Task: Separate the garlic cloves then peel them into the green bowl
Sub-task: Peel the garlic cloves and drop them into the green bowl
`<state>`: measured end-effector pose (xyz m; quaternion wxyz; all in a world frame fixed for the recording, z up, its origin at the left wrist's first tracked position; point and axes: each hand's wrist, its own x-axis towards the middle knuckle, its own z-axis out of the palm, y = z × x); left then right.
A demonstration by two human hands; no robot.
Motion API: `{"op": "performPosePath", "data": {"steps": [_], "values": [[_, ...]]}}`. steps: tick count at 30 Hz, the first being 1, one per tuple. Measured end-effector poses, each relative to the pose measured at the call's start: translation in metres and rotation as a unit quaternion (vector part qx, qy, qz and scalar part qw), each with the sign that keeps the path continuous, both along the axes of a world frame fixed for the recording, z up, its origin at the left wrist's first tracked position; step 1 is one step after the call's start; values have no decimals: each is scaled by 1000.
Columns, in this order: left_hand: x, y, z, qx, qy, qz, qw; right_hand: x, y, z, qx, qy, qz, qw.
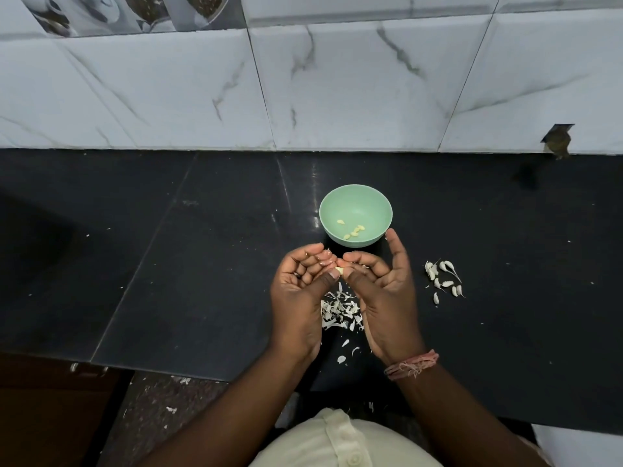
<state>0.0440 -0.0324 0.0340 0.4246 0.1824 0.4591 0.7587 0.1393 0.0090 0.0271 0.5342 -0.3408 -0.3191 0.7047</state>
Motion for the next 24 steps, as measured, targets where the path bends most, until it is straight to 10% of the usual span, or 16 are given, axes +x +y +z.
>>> {"op": "performPosePath", "data": {"steps": [24], "values": [[0,42,-10,-205,-164,-14,965,6,31,-21,96,-240,14,966]]}}
